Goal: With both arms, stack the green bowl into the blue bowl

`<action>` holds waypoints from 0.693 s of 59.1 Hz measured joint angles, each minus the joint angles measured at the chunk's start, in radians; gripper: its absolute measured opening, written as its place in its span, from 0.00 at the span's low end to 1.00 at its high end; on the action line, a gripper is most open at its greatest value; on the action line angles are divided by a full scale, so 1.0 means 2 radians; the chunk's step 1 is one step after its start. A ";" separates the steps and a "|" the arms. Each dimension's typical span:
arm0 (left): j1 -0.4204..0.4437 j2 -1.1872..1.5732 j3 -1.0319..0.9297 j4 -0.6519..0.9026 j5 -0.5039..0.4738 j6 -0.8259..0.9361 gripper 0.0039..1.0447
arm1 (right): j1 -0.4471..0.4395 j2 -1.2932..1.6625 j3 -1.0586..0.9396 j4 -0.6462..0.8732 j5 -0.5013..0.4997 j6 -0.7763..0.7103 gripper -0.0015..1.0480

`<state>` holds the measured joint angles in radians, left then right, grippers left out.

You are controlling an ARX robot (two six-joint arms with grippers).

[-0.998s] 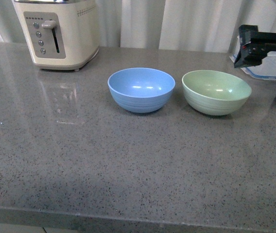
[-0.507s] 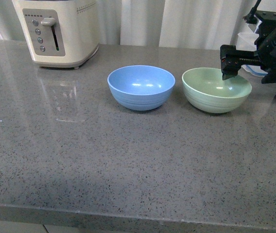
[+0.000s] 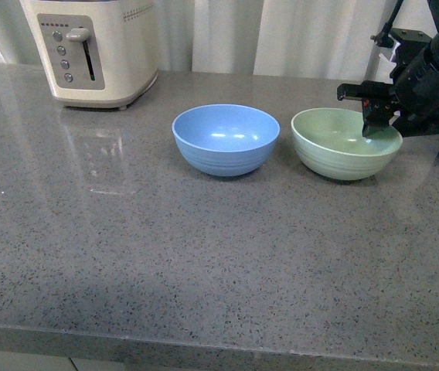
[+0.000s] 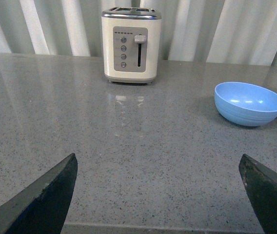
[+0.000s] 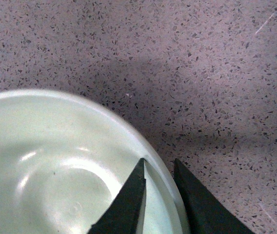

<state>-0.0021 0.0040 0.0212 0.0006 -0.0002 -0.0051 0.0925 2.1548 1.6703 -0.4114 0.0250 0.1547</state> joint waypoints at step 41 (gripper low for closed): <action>0.000 0.000 0.000 0.000 0.000 0.000 0.94 | 0.013 -0.143 -0.064 0.053 -0.034 -0.019 0.01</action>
<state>-0.0021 0.0040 0.0212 0.0006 -0.0002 -0.0051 0.1184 1.8679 1.5425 -0.3050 -0.0422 0.1158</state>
